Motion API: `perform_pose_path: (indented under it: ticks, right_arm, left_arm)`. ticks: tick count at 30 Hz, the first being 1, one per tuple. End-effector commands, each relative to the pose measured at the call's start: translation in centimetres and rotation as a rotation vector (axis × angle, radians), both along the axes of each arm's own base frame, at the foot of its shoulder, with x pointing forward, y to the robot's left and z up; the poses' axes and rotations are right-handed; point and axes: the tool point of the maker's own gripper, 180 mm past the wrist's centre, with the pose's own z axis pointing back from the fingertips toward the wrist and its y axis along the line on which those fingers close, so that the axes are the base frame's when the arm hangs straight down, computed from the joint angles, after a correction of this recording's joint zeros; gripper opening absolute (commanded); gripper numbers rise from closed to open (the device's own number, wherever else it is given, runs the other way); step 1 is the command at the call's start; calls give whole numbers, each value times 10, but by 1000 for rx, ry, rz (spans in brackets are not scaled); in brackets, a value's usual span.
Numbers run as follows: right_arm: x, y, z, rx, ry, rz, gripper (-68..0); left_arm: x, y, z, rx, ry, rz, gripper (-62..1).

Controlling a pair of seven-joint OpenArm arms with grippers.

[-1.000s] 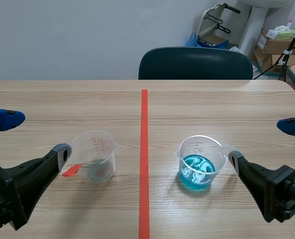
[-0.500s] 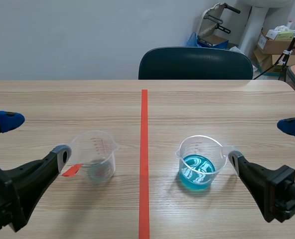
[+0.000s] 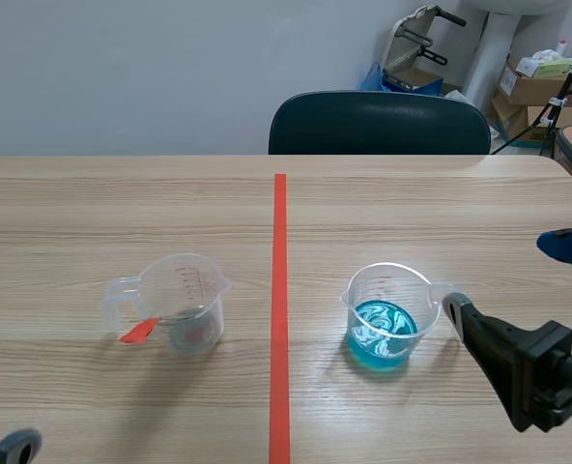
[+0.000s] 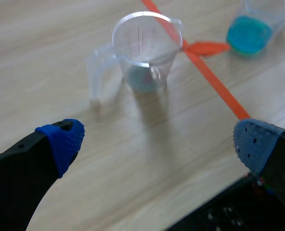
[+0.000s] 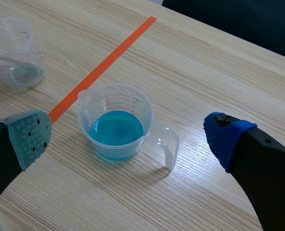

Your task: Do the redox reaction experiment

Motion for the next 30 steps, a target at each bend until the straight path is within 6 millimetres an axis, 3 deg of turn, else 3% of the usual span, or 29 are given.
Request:
perform_pose_path:
  ticks: [1, 11, 24, 30]
  right_arm:
    - [3, 2, 6, 12, -23, 7, 4]
    - [3, 5, 14, 36, -60, 22, 4]
    - [6, 21, 30, 23, -144, 136, 4]
    - [5, 40, 34, 16, -159, 254, 4]
  left_arm:
    - [-2, -4, 8, -30, -19, 8, 14]
    - [-26, 12, 16, -48, -17, 109, 14]
    - [-9, 5, 45, -43, -109, 84, 14]
    - [-6, -2, 52, -50, -124, 70, 14]
